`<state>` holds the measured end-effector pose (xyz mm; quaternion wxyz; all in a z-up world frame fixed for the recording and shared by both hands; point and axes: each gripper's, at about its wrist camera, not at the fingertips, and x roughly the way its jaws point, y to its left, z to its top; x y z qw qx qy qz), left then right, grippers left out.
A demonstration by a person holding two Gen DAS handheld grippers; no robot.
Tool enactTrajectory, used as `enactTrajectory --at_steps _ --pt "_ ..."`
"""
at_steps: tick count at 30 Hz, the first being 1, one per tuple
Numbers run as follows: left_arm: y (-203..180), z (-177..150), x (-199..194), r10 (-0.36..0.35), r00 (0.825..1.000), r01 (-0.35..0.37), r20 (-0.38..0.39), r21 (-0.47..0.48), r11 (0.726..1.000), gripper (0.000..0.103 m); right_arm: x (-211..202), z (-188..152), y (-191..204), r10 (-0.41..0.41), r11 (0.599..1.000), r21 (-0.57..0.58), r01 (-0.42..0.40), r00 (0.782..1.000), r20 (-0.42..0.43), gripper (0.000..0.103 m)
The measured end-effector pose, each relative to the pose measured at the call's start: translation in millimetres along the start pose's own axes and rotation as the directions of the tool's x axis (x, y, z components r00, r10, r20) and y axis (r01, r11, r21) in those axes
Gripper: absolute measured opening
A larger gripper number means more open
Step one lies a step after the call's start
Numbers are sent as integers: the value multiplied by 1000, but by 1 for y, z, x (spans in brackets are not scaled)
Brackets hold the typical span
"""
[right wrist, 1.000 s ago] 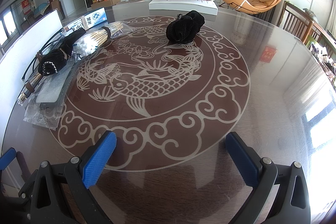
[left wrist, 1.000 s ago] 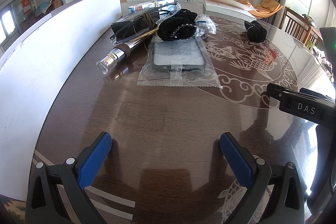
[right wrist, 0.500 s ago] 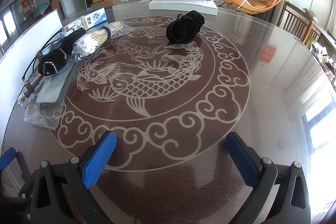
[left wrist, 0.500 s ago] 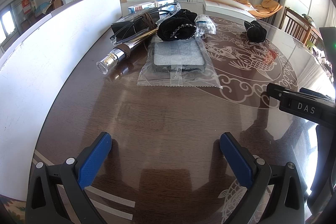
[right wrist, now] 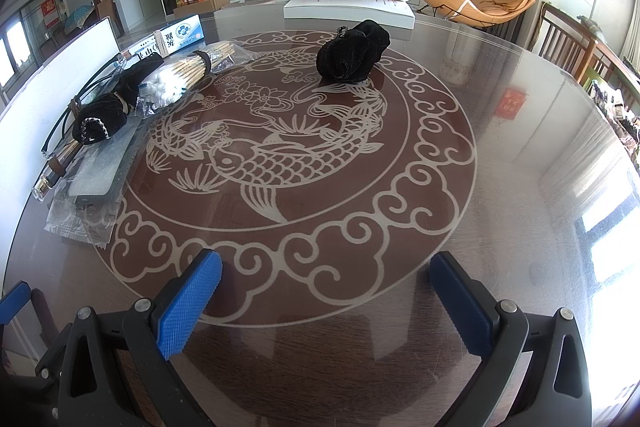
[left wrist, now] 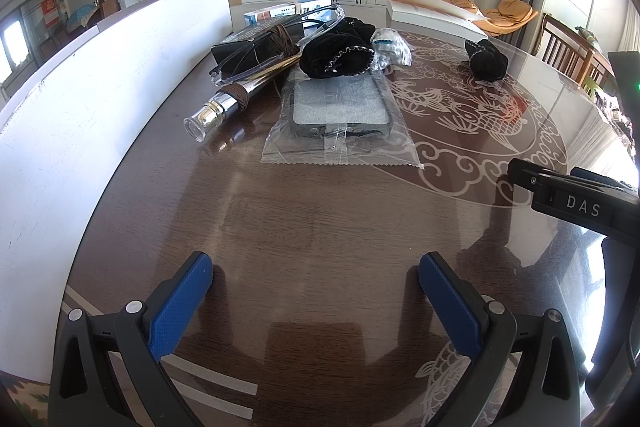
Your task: Organize objects
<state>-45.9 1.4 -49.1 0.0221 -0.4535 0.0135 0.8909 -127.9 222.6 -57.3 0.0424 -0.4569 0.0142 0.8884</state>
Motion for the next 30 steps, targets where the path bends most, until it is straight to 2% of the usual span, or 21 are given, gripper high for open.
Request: enactTrajectory --at_steps 7,13,16,21,24,26,27,29,30 --pt "0 3 0 -4 1000 4 -19 5 1000 103 0 0 0 0 1000 0 0 1000 0 103" --pt "2 12 4 -56 995 61 -80 62 996 103 0 0 0 0 1000 0 0 1000 0 103" --pt "1 35 14 -137 985 144 -109 62 988 103 0 0 0 0 1000 0 0 1000 0 103" --pt "4 96 30 -137 989 138 -48 10 990 103 0 0 0 0 1000 0 0 1000 0 103" --pt "-2 122 59 -131 986 132 -105 -2 991 103 0 0 0 0 1000 0 0 1000 0 103" --pt "-5 127 80 -123 980 121 -156 -18 992 103 0 0 0 0 1000 0 0 1000 0 103" --pt "-8 128 84 -101 984 101 -148 -13 995 103 0 0 0 0 1000 0 0 1000 0 103" --pt "-13 129 84 -48 992 50 -114 14 999 87 0 0 0 0 1000 0 0 1000 0 103" --pt "-14 129 82 -51 994 53 -99 22 998 83 0 0 0 0 1000 0 0 1000 0 103"
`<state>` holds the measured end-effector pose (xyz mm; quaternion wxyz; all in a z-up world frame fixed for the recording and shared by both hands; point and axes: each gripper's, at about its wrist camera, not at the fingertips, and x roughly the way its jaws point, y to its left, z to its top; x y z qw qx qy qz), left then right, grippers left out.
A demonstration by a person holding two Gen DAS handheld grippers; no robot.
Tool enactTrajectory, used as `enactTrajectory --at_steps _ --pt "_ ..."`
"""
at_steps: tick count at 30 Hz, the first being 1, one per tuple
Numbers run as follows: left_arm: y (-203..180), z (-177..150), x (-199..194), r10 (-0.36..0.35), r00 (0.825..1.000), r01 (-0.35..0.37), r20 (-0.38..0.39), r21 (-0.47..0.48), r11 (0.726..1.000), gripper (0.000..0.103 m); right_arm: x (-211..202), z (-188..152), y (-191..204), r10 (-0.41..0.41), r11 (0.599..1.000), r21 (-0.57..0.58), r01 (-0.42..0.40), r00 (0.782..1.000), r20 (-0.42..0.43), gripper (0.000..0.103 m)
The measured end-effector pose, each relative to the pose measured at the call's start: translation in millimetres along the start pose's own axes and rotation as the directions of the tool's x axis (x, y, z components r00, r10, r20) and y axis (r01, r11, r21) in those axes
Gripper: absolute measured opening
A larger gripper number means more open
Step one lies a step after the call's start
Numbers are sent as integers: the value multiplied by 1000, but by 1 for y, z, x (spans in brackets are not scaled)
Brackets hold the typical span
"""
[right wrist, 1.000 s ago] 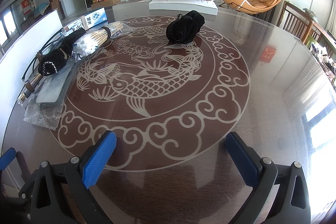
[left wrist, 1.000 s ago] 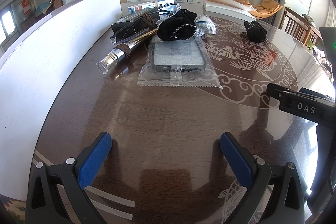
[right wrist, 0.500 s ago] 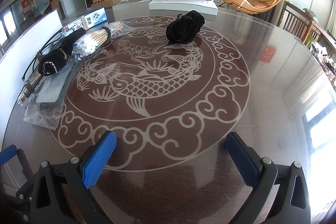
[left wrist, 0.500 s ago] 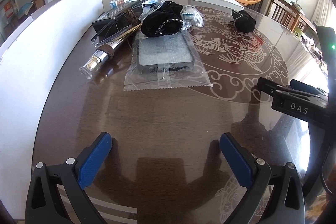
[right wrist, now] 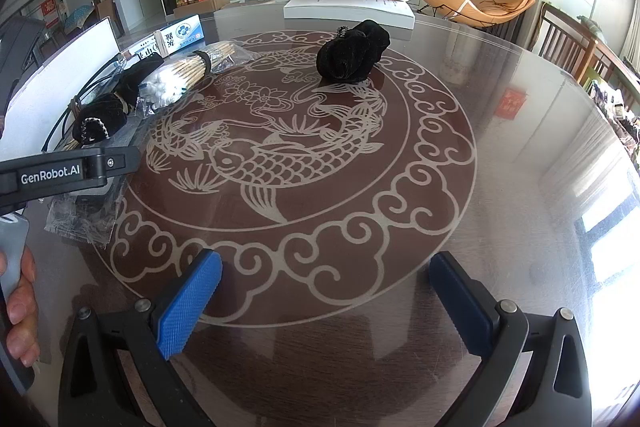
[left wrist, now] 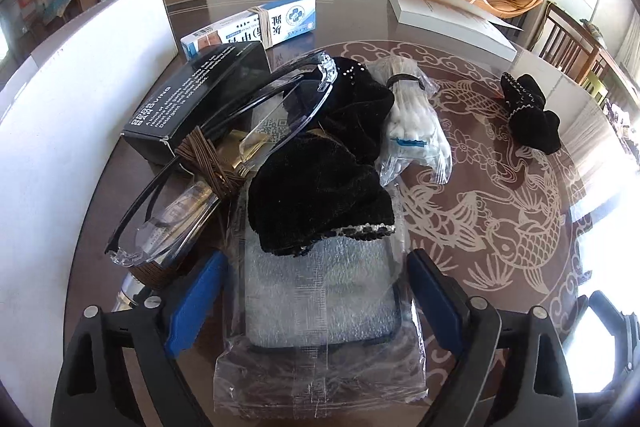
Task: Organize objects
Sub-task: 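Grasp the black fabric items off the bagged screen protector with the right gripper, then grasp the bagged screen protector with the left gripper while the right holds the black items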
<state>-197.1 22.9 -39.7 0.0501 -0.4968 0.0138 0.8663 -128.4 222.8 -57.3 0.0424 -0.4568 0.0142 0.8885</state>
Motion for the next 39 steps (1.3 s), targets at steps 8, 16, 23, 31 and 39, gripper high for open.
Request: enactTrajectory --at_steps 8,16,23,31,39 --pt "7 -77 -47 -81 996 80 19 80 994 75 0 0 0 0 1000 0 0 1000 0 103" --pt "3 -117 -63 -109 994 107 15 99 989 96 1 3 -1 26 999 -34 -28 999 -36 103" --pt "-4 -115 -57 -57 998 52 33 123 991 96 -21 42 -3 283 952 -82 -294 951 -126 103" --pt "31 -163 -88 -32 998 27 51 86 996 96 -1 55 108 482 864 -4 -503 830 -282 103" --pt "46 -165 -105 -72 995 69 65 53 996 96 -16 25 65 267 930 -184 -317 930 -252 89"
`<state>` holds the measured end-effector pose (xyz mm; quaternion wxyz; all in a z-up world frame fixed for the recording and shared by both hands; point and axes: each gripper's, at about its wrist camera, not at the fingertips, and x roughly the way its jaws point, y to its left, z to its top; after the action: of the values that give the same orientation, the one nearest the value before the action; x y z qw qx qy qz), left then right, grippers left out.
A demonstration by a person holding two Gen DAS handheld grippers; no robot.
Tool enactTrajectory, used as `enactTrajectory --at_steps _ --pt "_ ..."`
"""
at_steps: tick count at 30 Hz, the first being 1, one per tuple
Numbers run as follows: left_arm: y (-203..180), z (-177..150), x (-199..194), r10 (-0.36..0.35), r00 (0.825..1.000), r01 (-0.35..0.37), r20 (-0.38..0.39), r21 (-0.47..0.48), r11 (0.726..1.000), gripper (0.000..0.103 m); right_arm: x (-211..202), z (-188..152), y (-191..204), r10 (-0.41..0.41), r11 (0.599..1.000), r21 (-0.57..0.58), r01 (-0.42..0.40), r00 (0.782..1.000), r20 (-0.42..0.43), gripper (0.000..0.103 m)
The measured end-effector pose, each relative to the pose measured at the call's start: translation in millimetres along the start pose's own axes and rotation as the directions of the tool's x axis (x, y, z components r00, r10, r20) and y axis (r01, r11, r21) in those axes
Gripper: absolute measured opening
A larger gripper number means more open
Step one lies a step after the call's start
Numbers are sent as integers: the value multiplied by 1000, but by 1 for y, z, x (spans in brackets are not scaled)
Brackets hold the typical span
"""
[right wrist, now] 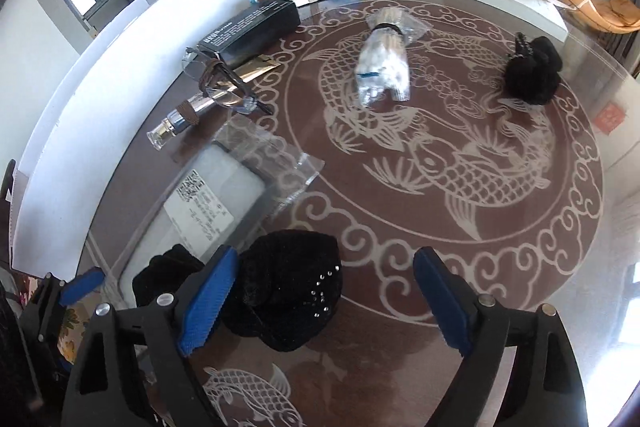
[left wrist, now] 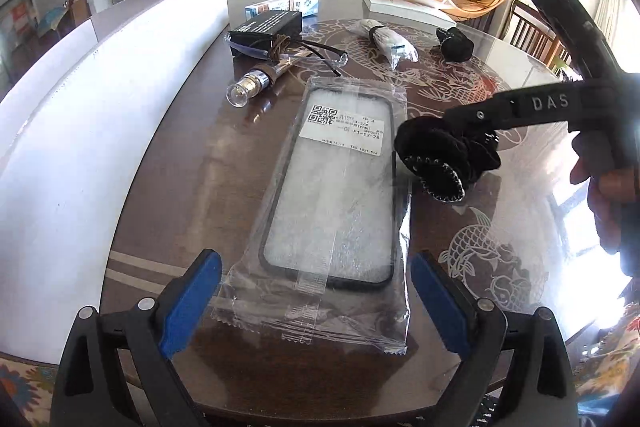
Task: Organize objects
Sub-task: 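Grasp the bagged screen protector with the left gripper while the right holds the black items, then lower the screen protector into the bin with the left gripper while the right drops the black items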
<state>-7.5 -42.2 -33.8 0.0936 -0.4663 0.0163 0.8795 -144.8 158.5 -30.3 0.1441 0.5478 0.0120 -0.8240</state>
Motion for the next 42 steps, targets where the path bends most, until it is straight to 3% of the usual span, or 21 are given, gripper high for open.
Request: enactTrajectory --at_steps 2,5,9,10,12,15,16,18,21,24,25,26,27,29,30,33,36,42 --pt "-4 10 2 -36 999 36 2 -2 999 96 -13 -15 -29 -69 997 27 69 998 -3 89" --pt "-18 27 10 -39 999 41 -25 82 996 96 -34 -35 -63 -97 991 91 96 995 10 90" --pt "-21 50 47 -3 995 14 -97 116 993 96 -55 -59 -88 -35 985 170 30 999 27 90" --pt "-20 52 54 14 994 -1 -112 111 994 101 -60 -64 -89 -23 985 173 15 999 40 90" --pt "-18 53 57 21 995 -11 -99 99 995 103 -67 -70 -87 2 987 160 -12 998 61 90" --pt "-17 51 55 41 998 -37 -57 56 998 95 -72 -74 -70 28 998 60 -32 996 79 91" --pt "-18 50 51 46 998 -45 -40 41 998 76 -72 -72 -61 39 999 -1 -39 996 77 92" --pt "-16 47 45 41 998 -41 -42 4 999 75 -65 -65 -37 53 988 -146 -47 998 42 94" --pt "-9 37 34 8 999 -9 -31 -43 999 75 -48 -51 0 36 928 -371 -34 999 -2 94" --pt "2 23 23 -8 1000 7 -23 -84 996 75 -15 -44 20 12 873 -482 -67 993 -115 94" --pt "6 20 21 -12 1000 10 -19 -94 996 75 -5 -43 23 -14 866 -495 -61 989 -146 92" --pt "9 17 19 -14 1000 13 -14 -102 995 75 2 -43 25 -33 864 -500 -56 985 -168 83" --pt "12 14 17 -15 1000 14 -9 -110 994 75 0 -40 24 -9 875 -478 -73 986 -167 79" --pt "18 9 13 -20 1000 20 5 -127 992 75 -5 -36 22 -20 893 -446 -59 985 -171 45" --pt "20 7 12 -28 1000 30 12 -137 990 75 -8 -35 19 -11 903 -424 -65 985 -174 38" --pt "23 5 9 -60 998 65 34 -159 985 75 -19 -38 8 -15 931 -362 -44 987 -159 35" --pt "24 6 2 -79 995 88 60 -162 983 75 -38 -42 -2 31 957 -283 -66 992 -126 34" --pt "29 15 -25 -104 986 129 133 -194 973 75 -82 -39 1 90 969 -228 -91 996 -17 34"
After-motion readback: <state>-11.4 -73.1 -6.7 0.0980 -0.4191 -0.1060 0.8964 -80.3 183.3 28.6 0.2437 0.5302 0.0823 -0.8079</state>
